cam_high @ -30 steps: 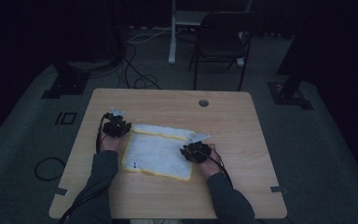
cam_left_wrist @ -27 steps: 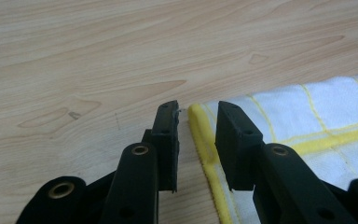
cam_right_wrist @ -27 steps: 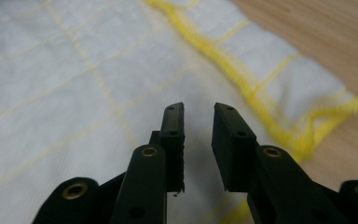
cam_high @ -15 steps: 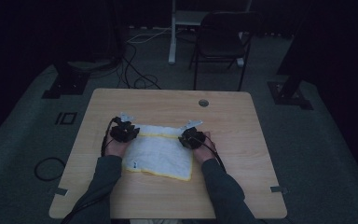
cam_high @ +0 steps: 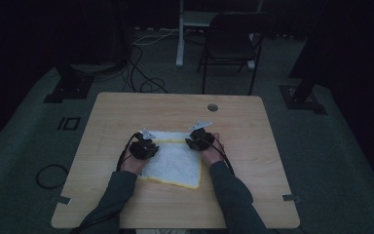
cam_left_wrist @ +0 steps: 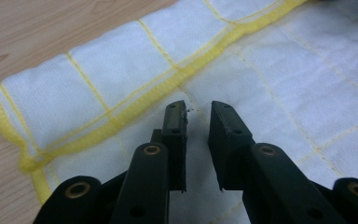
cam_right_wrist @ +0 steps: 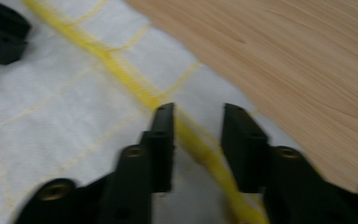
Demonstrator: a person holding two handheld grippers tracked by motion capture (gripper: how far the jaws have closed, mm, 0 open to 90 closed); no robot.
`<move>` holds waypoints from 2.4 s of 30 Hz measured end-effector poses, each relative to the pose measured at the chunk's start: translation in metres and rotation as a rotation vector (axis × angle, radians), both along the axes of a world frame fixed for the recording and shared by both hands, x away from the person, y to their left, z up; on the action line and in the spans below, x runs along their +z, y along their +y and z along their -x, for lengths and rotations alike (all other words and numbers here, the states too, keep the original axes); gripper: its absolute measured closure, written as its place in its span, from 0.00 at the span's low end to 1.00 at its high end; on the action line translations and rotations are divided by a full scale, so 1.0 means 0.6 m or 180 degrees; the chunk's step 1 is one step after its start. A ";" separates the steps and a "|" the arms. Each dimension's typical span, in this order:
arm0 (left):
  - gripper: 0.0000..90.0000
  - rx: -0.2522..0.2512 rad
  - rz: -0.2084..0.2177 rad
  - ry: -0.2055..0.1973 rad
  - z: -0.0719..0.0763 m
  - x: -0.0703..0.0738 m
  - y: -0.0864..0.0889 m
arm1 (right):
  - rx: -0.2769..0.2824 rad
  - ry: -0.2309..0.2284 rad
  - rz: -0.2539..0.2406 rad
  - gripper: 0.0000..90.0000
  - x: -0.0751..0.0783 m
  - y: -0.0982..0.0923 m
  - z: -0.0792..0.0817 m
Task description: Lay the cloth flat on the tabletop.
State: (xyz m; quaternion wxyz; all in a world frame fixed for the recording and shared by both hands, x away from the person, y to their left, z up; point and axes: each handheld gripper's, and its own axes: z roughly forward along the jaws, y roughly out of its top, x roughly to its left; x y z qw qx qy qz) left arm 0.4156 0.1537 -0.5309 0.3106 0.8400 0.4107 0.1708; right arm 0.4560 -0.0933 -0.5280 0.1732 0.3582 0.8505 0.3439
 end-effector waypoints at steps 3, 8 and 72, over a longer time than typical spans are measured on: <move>0.88 -0.0043 0.0001 -0.0027 0.006 -0.002 -0.001 | 0.0023 -0.0078 0.0094 0.62 0.001 0.015 0.003; 0.88 -0.0100 0.0107 0.0009 0.012 -0.003 0.005 | 0.0003 -0.0199 0.0375 0.68 -0.002 0.038 -0.004; 0.74 0.0315 0.0328 -0.0118 0.109 -0.015 0.051 | -0.0056 0.0030 -0.0184 0.60 -0.025 -0.078 0.166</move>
